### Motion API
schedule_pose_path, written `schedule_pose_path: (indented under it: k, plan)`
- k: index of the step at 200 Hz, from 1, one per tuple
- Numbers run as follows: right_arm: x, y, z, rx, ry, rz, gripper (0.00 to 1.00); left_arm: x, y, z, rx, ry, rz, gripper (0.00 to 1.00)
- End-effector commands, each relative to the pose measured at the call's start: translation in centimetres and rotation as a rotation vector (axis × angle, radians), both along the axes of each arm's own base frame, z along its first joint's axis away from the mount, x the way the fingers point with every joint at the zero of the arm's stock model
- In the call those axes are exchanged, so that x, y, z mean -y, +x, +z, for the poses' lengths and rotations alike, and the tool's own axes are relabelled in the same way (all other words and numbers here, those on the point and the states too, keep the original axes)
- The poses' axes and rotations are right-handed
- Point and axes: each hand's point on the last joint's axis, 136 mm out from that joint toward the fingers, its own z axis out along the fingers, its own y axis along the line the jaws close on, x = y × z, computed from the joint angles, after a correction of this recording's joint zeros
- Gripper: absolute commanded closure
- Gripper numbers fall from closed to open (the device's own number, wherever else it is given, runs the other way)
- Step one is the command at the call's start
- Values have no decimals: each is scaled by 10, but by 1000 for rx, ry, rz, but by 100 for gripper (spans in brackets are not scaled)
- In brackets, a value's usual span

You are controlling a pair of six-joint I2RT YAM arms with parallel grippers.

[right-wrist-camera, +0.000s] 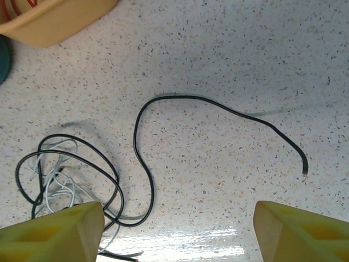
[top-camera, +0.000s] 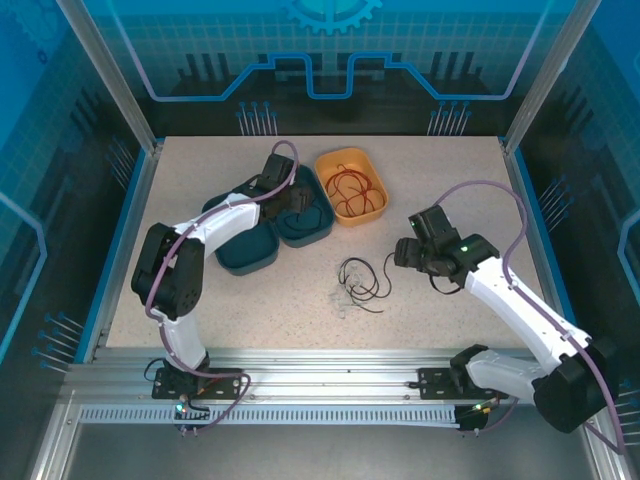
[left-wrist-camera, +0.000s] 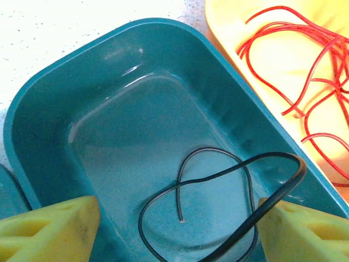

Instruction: Untangle the cables

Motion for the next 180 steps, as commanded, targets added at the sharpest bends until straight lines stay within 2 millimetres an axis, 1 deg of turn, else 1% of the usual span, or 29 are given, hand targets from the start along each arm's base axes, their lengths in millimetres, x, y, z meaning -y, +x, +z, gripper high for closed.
schedule_pose_path:
  k: [1,9,29,41,65,83,98,113,127,159,180]
  plan:
    - [-2,-4,-8,-43,-12,1,28,6,6,27,56,-61,-15,27]
    - [-4,-3,-9,-44,-13,6,28,7,7,23,49,-61,-17,33]
    - [-6,-1,-10,-45,-13,7,28,15,9,13,22,-86,-40,62]
    - [-6,-1,-10,-44,-13,6,27,18,9,9,11,-100,-46,74]
    - [-7,-1,-12,-46,-6,9,27,15,11,4,1,-76,-35,100]
    - [-8,-2,-14,-52,-6,13,27,5,16,-2,-21,-23,9,100]
    - [-9,-2,-17,-62,-8,14,27,-11,20,-8,-57,19,76,100]
    - [-12,-1,-21,-72,-5,21,29,-24,27,-13,-86,76,131,100]
    - [-16,1,-23,-75,0,37,30,-31,35,-18,-95,140,152,100]
    - [-22,5,-25,-89,-9,52,33,-37,42,-38,-149,221,171,100]
    - [-26,8,-28,-102,-20,64,34,-32,42,-53,-176,216,154,100]
